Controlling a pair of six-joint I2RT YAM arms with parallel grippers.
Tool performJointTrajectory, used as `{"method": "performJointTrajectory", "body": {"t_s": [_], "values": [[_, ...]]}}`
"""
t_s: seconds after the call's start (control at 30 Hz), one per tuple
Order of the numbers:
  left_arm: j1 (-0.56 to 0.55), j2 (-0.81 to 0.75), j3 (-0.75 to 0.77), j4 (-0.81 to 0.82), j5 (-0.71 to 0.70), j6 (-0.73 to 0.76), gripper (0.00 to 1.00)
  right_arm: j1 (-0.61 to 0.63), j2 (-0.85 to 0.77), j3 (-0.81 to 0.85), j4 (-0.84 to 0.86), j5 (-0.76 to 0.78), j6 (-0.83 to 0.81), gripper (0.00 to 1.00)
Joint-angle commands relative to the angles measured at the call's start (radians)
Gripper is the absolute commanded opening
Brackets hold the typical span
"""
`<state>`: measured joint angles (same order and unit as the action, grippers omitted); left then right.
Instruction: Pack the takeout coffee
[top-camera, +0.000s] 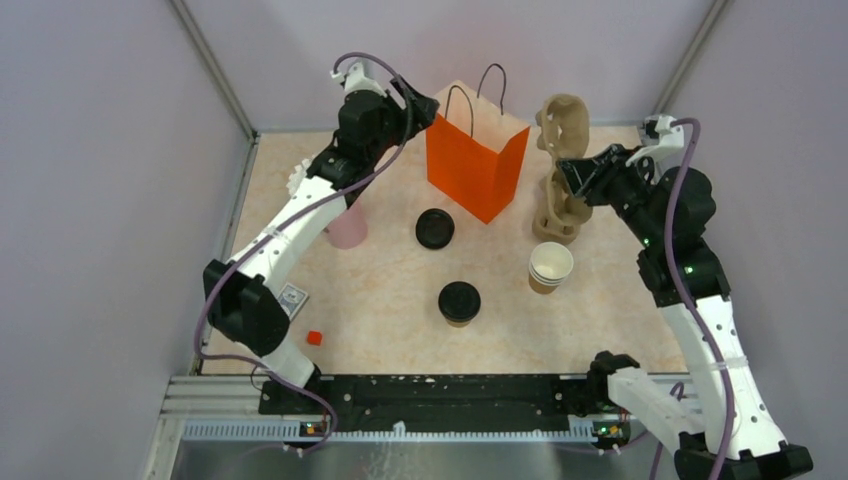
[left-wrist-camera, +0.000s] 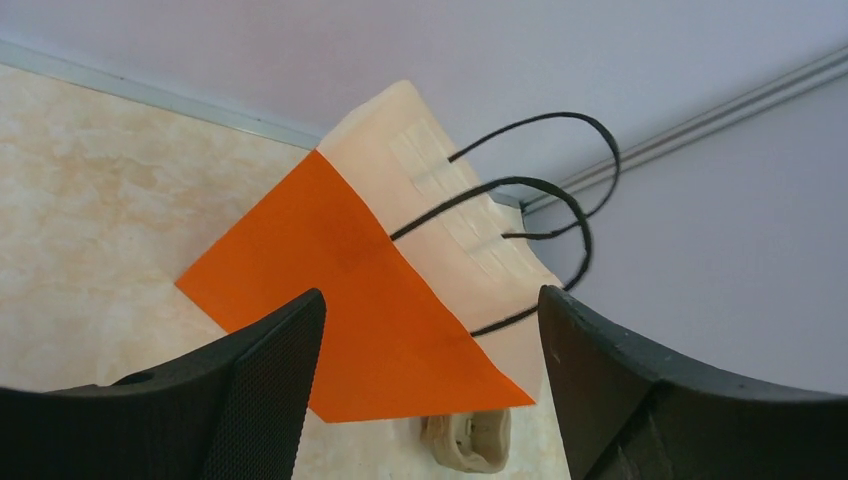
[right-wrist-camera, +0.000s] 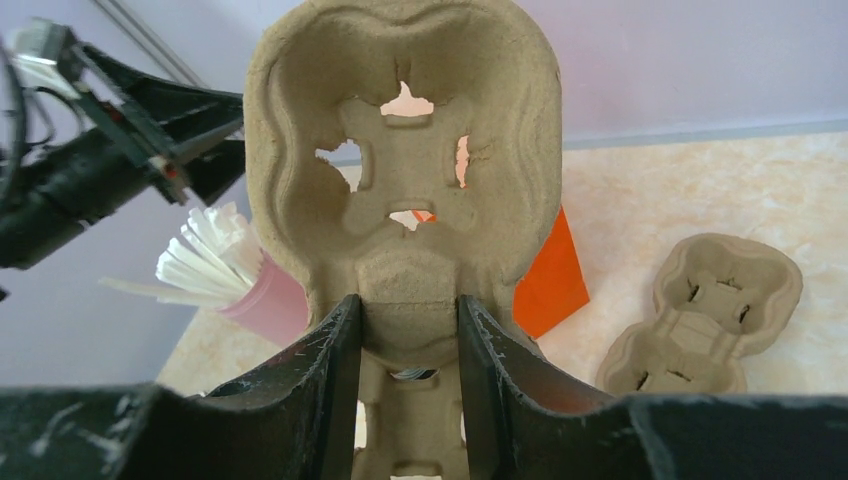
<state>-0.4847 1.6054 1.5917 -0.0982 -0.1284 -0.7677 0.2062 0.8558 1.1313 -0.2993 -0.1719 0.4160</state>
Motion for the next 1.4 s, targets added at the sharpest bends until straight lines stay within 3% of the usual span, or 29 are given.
{"method": "performJointTrajectory", "body": {"t_s": [0.0, 0.1, 0.3, 0.67, 1.0, 1.13, 1.23, 1.37], "values": [[0.07, 0.077, 0.053, -0.011, 0.063, -0.146, 0.81, -0.007, -0.013, 0.052, 0.036, -0.04, 0.018, 0.25], [0.113, 0.142, 0.096, 0.0, 0.108, -0.244, 0.76, -0.008, -0.012, 0.077, -0.001, -0.049, 0.017, 0.24], [0.115, 0.302, 0.26, 0.011, 0.204, -0.299, 0.74, -0.008, -0.01, 0.129, -0.094, -0.053, -0.031, 0.24], [0.111, 0.386, 0.338, -0.077, 0.26, -0.235, 0.67, -0.008, -0.02, 0.166, -0.12, -0.022, -0.062, 0.24], [0.11, 0.527, 0.571, -0.28, 0.347, -0.115, 0.61, -0.008, 0.038, 0.151, 0.027, -0.029, -0.042, 0.22], [0.109, 0.517, 0.542, -0.289, 0.347, -0.135, 0.49, -0.008, 0.079, 0.158, 0.092, -0.043, -0.069, 0.22], [0.107, 0.515, 0.544, -0.265, 0.382, -0.127, 0.33, -0.007, 0.113, 0.15, 0.184, -0.012, -0.083, 0.22], [0.103, 0.521, 0.574, -0.232, 0.442, -0.098, 0.29, -0.007, 0.181, 0.122, 0.389, -0.051, -0.062, 0.22]]}}
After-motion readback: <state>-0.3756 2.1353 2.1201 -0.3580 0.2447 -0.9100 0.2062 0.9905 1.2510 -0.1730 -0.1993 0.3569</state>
